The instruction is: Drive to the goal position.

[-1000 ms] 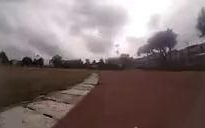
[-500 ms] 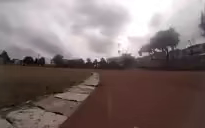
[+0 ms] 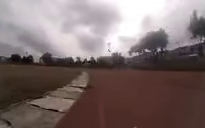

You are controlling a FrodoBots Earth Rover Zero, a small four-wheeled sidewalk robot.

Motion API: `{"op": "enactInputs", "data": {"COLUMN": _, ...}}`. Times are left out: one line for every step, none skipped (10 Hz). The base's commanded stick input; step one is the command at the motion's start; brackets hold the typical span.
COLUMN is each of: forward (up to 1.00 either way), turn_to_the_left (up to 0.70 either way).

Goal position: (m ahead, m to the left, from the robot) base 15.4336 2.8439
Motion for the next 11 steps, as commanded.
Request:
{"op": "enactInputs", "data": {"forward": 1.0, "turn_to_the_left": -0.4}}
{"op": "enactInputs", "data": {"forward": 1.0, "turn_to_the_left": -0.4}}
{"op": "enactInputs", "data": {"forward": 1.0, "turn_to_the_left": -0.4}}
{"op": "enactInputs", "data": {"forward": 1.0, "turn_to_the_left": -0.17}}
{"op": "enactInputs", "data": {"forward": 1.0, "turn_to_the_left": -0.07}}
{"op": "enactInputs", "data": {"forward": 1.0, "turn_to_the_left": 0.0}}
{"op": "enactInputs", "data": {"forward": 1.0, "turn_to_the_left": 0.0}}
{"op": "enactInputs", "data": {"forward": 1.0, "turn_to_the_left": 0.0}}
{"op": "enactInputs", "data": {"forward": 1.0, "turn_to_the_left": 0.0}}
{"op": "enactInputs", "data": {"forward": 1.0, "turn_to_the_left": 0.0}}
{"op": "enactInputs", "data": {"forward": 1.0, "turn_to_the_left": 0.0}}
